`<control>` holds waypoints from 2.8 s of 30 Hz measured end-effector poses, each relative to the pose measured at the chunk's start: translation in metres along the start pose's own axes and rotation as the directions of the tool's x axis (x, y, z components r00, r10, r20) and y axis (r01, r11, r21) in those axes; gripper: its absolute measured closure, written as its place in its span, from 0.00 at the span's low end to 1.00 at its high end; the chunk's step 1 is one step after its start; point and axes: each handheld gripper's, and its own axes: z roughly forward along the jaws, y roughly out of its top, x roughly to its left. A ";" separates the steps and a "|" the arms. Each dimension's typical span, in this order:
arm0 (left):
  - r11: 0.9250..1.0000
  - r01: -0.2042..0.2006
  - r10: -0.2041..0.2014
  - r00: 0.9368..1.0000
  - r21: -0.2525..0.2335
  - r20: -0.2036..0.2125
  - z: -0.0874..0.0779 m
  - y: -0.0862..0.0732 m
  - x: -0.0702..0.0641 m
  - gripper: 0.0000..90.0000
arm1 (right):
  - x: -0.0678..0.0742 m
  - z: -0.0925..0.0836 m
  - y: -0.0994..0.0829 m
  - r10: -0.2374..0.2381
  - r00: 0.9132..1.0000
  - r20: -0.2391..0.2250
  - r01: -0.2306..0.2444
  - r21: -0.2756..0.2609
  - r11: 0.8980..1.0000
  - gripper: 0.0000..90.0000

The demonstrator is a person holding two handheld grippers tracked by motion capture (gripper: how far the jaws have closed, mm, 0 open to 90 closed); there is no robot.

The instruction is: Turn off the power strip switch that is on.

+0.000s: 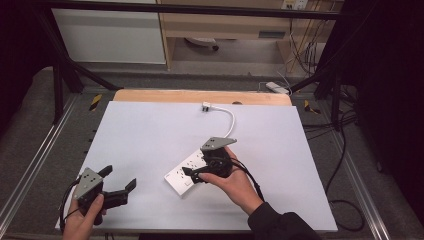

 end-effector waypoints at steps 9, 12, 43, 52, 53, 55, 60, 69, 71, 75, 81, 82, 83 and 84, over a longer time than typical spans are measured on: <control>1.000 0.001 -0.001 1.000 0.000 0.002 0.000 0.000 0.000 0.05 | 0.000 0.005 -0.005 0.011 1.000 -0.005 -0.011 0.031 0.999 0.08; 1.000 0.003 -0.003 1.000 0.000 0.003 0.000 0.000 0.000 0.05 | 0.001 0.006 -0.006 0.013 1.000 -0.007 -0.013 0.034 0.999 0.08; 1.000 -0.002 0.002 1.000 0.001 0.008 0.000 0.000 -0.001 0.05 | 0.016 0.022 -0.021 -0.032 0.998 -0.052 0.032 0.002 0.999 0.65; 1.000 -0.002 0.002 1.000 0.002 0.009 0.000 0.000 -0.001 0.05 | 0.014 0.025 -0.032 -0.022 0.999 -0.040 0.021 -0.009 1.000 0.91; 1.000 -0.002 0.002 1.000 0.002 0.009 0.001 0.000 -0.001 0.05 | 0.014 0.025 -0.032 -0.022 0.999 -0.040 0.021 -0.009 1.000 0.91; 1.000 -0.002 0.002 1.000 0.003 0.010 0.001 0.000 -0.001 0.05 | 0.014 0.025 -0.034 -0.017 0.999 -0.043 0.016 -0.008 1.000 0.94; 1.000 -0.002 0.002 1.000 0.002 0.010 0.000 0.000 -0.001 0.05 | 0.014 0.025 -0.037 -0.017 0.999 -0.047 0.017 -0.009 1.000 1.00; 1.000 -0.002 0.002 1.000 0.003 0.011 0.001 0.000 -0.001 0.05 | 0.015 0.029 -0.042 -0.015 0.999 -0.051 0.015 0.001 1.000 1.00; 1.000 -0.003 0.003 1.000 0.002 0.011 0.000 0.000 -0.001 0.05 | 0.015 0.031 -0.043 -0.015 0.999 -0.052 0.015 0.003 1.000 1.00; 1.000 -0.003 0.003 1.000 0.003 0.012 0.001 0.000 -0.001 0.05 | 0.016 0.033 -0.044 -0.017 0.999 -0.048 0.017 0.005 1.000 1.00; 1.000 -0.004 0.004 1.000 0.004 0.018 0.001 0.000 -0.001 0.05 | 0.016 0.035 -0.046 -0.016 0.999 -0.042 0.016 0.012 1.000 1.00; 1.000 -0.006 0.006 1.000 0.007 0.018 0.001 0.000 -0.001 0.05 | 0.017 0.036 -0.046 -0.017 0.999 -0.039 0.017 0.011 1.000 1.00; 1.000 -0.011 0.011 1.000 0.011 0.020 0.001 0.000 -0.001 0.05 | 0.017 0.036 -0.046 -0.016 0.999 -0.038 0.016 0.013 1.000 1.00; 1.000 -0.011 0.010 1.000 0.008 0.020 0.002 0.000 -0.002 0.05 | 0.017 0.037 -0.046 -0.017 0.999 -0.037 0.018 0.012 1.000 1.00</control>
